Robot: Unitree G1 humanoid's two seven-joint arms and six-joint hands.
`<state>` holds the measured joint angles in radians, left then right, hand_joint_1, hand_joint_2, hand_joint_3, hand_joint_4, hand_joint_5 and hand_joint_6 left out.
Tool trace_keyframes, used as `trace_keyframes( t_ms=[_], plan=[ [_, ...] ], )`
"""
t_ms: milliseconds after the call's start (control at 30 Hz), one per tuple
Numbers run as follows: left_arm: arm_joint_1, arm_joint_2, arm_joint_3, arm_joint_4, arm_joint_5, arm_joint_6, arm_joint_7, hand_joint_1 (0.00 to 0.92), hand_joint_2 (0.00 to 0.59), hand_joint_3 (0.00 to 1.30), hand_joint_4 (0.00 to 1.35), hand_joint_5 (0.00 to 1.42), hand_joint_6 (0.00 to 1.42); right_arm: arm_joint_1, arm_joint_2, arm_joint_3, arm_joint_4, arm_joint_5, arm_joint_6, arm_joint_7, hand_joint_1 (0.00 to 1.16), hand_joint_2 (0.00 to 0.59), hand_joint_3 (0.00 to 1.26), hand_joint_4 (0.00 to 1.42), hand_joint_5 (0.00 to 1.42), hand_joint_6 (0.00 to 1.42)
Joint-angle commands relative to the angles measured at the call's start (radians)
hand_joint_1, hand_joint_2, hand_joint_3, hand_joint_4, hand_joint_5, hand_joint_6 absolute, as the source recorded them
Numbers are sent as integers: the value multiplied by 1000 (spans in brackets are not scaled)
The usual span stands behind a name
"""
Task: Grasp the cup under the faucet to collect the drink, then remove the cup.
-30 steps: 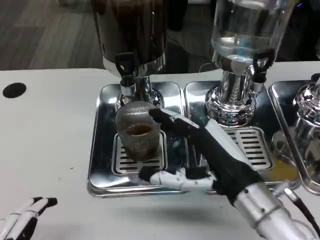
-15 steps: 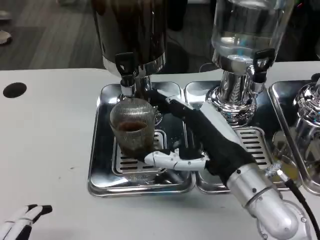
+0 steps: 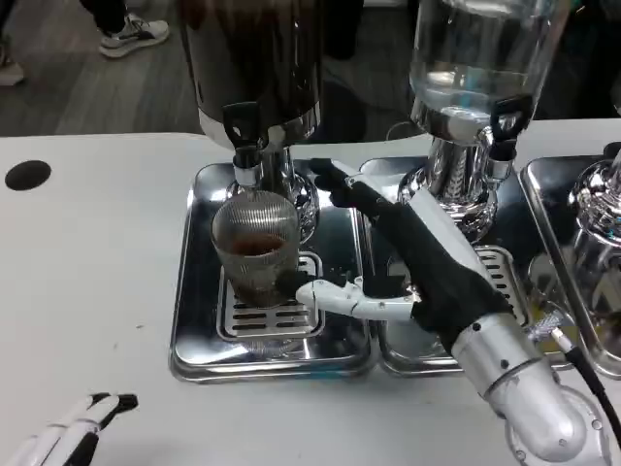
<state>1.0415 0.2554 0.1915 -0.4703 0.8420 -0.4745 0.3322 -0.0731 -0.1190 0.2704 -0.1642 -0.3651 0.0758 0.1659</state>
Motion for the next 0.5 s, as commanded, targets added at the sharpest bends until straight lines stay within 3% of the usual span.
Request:
trace_keyframes(
  t_ms=[33,500],
  plan=[
    [29,-3,3,0,15,-10,12,0,61,260,189,305,582,-6,22,19,-14,-11,33,-21,711,106,90,113,108,31],
    [96,-4,5,23,15,-46,48,2,64,267,196,313,586,-27,50,48,27,-25,55,-53,702,102,36,36,51,0]
  ],
)
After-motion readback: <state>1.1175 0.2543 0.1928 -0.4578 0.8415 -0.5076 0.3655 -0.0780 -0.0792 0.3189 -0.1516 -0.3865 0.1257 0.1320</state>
